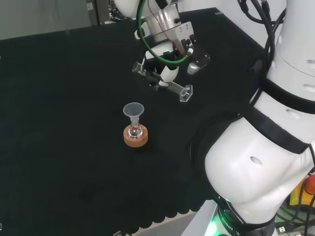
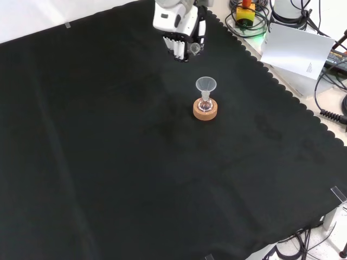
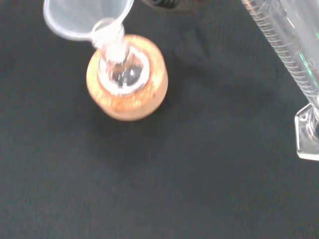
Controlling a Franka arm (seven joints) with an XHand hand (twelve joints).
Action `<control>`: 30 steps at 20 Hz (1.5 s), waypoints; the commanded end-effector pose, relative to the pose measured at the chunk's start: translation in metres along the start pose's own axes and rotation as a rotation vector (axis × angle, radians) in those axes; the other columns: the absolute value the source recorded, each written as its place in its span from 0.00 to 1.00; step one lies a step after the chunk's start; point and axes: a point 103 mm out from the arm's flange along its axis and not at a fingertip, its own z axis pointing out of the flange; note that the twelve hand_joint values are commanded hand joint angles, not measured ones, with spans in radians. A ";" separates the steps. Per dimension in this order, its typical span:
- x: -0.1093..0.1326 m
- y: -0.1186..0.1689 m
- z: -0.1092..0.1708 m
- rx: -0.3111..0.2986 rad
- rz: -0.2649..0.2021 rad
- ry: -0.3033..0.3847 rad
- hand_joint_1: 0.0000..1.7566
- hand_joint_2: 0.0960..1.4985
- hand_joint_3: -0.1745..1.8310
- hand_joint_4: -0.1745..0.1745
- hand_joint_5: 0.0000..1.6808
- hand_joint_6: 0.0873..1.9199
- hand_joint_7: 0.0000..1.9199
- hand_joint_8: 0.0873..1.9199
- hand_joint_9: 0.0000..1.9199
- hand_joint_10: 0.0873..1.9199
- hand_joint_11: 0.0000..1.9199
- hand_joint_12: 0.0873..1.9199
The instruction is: Put the graduated cylinder back on the table.
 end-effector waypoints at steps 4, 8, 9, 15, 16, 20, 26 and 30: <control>-0.049 0.035 0.001 -0.209 -0.023 0.131 0.70 0.78 0.09 0.00 0.50 0.62 0.45 0.62 0.73 0.05 0.63 0.36; -0.059 0.051 0.000 -0.254 -0.045 0.169 0.70 0.78 0.09 0.00 0.50 0.62 0.45 0.62 0.72 0.04 0.63 0.36; -0.061 0.055 0.000 -0.260 -0.052 0.177 0.70 0.78 0.09 0.00 0.50 0.62 0.45 0.62 0.72 0.04 0.63 0.36; -0.069 0.071 0.001 -0.325 -0.078 0.215 0.70 0.78 0.09 0.00 0.50 0.62 0.45 0.62 0.72 0.04 0.63 0.36; -0.070 0.072 0.002 -0.348 -0.081 0.221 0.70 0.78 0.09 0.00 0.50 0.62 0.45 0.62 0.72 0.04 0.63 0.36; -0.074 0.075 0.008 -0.447 -0.096 0.257 0.70 0.78 0.09 0.00 0.50 0.62 0.45 0.62 0.72 0.04 0.63 0.36; -0.077 0.081 0.017 -0.539 -0.114 0.307 0.70 0.78 0.09 0.00 0.50 0.62 0.45 0.62 0.72 0.04 0.63 0.36; -0.080 0.083 0.020 -0.589 -0.124 0.329 0.70 0.78 0.09 0.00 0.50 0.62 0.45 0.62 0.72 0.04 0.63 0.36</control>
